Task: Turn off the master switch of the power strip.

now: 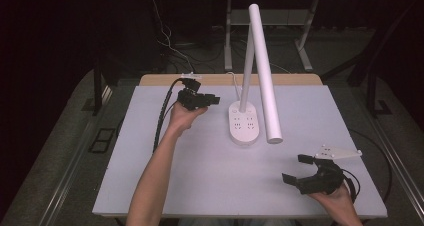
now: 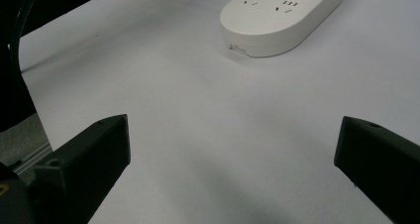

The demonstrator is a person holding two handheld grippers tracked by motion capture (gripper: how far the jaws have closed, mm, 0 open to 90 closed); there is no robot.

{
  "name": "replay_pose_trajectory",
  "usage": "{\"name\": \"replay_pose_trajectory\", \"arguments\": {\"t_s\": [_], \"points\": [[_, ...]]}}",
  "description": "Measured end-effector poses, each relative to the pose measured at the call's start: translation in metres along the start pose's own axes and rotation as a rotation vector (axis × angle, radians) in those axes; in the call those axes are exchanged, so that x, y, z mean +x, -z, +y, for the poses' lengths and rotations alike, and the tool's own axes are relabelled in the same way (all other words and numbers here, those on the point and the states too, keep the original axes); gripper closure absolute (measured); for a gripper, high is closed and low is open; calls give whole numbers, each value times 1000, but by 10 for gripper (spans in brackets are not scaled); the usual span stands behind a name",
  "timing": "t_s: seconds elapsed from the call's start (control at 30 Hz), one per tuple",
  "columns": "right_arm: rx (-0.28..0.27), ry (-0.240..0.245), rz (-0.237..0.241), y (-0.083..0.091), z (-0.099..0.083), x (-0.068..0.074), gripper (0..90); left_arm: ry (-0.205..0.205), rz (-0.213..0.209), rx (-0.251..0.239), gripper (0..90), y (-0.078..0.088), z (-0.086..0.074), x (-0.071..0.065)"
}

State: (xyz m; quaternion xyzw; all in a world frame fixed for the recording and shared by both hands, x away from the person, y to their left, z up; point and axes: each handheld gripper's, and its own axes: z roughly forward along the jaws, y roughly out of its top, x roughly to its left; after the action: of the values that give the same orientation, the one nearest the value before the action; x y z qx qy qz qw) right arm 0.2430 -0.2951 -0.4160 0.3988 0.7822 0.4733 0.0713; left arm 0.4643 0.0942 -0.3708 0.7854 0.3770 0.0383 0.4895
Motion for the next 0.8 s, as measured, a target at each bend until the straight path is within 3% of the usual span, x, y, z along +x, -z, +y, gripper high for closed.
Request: {"name": "replay_pose_trajectory", "arguments": {"t_s": [0.03, 0.07, 0.3, 0.73, 0.8], "points": [[0, -1, -1, 0, 0, 0, 1, 0, -8, -2, 547, 4, -1, 0], [0, -1, -1, 0, 0, 0, 1, 2, -12, -8, 547, 7, -1, 0], [-1, -1, -2, 0, 0, 0, 2, -11, -27, -17, 308, 33, -13, -1], [1, -4, -3, 0, 0, 1, 1, 1, -14, -21, 8, 77, -48, -10], [0, -3, -3, 0, 0, 1, 1, 0, -11, -29, 0, 84, -53, -13]]}}
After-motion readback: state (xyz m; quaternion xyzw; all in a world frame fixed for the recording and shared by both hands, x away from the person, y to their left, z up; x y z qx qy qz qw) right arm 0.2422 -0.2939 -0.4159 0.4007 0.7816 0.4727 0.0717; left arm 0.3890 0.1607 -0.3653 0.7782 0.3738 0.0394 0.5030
